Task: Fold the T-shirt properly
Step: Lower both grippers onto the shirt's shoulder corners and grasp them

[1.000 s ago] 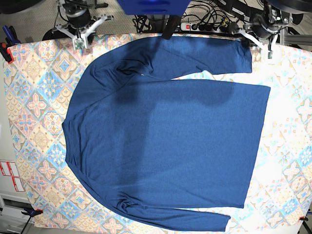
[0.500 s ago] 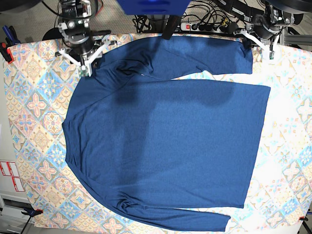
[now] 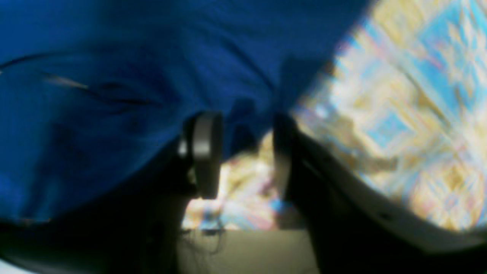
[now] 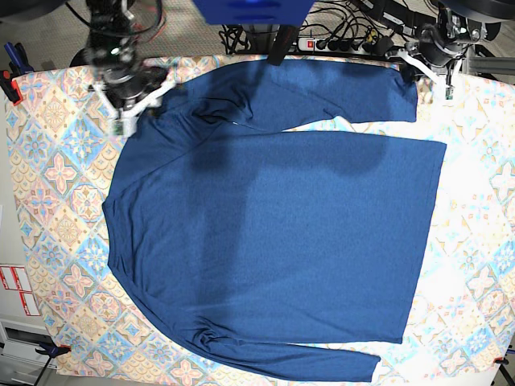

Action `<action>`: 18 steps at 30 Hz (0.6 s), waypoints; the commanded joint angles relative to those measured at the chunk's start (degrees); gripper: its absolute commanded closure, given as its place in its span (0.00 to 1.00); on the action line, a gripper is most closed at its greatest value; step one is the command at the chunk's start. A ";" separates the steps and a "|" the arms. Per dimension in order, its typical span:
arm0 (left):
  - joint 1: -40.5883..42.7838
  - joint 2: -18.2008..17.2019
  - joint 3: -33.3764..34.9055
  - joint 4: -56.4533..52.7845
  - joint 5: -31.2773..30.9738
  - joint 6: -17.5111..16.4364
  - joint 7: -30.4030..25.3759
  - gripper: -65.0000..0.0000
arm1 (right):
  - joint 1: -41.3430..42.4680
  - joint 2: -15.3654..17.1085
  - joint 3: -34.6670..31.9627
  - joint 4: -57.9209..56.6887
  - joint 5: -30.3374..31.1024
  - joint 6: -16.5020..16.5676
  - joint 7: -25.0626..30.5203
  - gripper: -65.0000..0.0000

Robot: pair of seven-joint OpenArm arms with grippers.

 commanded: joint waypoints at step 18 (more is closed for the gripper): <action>0.63 -0.55 -0.44 0.99 -0.58 -0.16 -0.72 1.00 | 5.75 0.21 5.04 -11.32 9.47 0.47 -3.64 0.61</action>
